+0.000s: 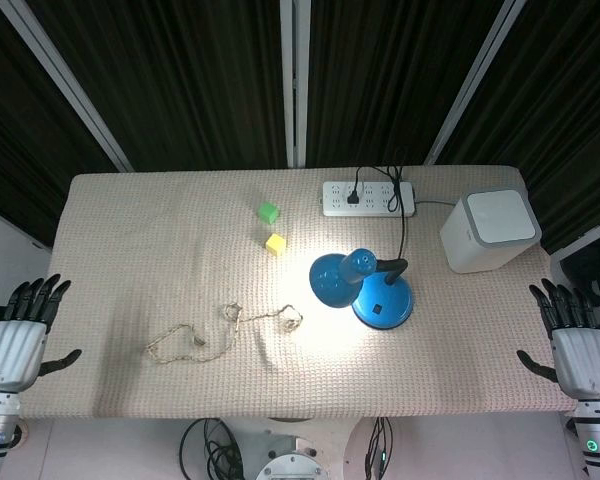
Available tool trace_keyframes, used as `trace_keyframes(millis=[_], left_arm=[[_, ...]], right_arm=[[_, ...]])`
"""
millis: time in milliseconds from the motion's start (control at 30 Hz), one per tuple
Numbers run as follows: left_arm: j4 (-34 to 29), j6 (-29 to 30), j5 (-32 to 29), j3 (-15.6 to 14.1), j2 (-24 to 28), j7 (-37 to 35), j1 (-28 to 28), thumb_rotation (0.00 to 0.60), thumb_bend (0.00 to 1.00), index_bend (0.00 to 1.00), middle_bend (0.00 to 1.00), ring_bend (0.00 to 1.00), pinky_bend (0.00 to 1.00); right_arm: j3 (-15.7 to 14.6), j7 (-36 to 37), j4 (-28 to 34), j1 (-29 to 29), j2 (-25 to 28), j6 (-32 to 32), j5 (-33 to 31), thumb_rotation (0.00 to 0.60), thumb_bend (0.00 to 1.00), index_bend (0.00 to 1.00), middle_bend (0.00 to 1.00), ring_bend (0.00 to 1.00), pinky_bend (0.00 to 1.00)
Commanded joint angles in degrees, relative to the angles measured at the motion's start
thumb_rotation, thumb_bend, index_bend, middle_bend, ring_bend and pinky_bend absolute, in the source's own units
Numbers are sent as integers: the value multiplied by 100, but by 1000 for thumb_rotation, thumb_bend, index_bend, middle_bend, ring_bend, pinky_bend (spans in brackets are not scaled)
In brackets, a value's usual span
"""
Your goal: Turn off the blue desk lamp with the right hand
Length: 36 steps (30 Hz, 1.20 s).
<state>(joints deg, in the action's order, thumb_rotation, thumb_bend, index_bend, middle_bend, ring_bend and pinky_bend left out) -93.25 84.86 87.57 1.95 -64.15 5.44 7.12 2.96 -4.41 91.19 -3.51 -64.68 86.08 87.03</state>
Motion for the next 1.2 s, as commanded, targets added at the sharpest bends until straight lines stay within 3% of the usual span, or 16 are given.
trace_keyframes(millis=[33,567,867,1133,1200], left_arm=[[-14,25,-10,18,15,11,-7,600,0,0,0,0,0],[-64,48,-20,32,17,19,-23,600,0,0,0,0,0],[-25,51,19,-7,9,-42,-42,600,0,0,0,0,0],[-28,52,28,-21,20,-45,-56,600,0,0,0,0,0],[-11,44,13,-14,9,-63,-54,600,0,0,0,0,0]], right_arm=[[-4,11,-4,15,12,16,0,600,85,0,0,0,0],[-65,-5,-27,-7,-9,-46,106,600,89,0,0,0,0],[-165,72,-218,-35,-152,80,478,600,95,0,0,0,0],[-225,-209,-57,-161,-146,-249,443,600,94,0,0,0,0],[-213,-337,46,-216,-115,-339,425,600,93,0,18,36,58]])
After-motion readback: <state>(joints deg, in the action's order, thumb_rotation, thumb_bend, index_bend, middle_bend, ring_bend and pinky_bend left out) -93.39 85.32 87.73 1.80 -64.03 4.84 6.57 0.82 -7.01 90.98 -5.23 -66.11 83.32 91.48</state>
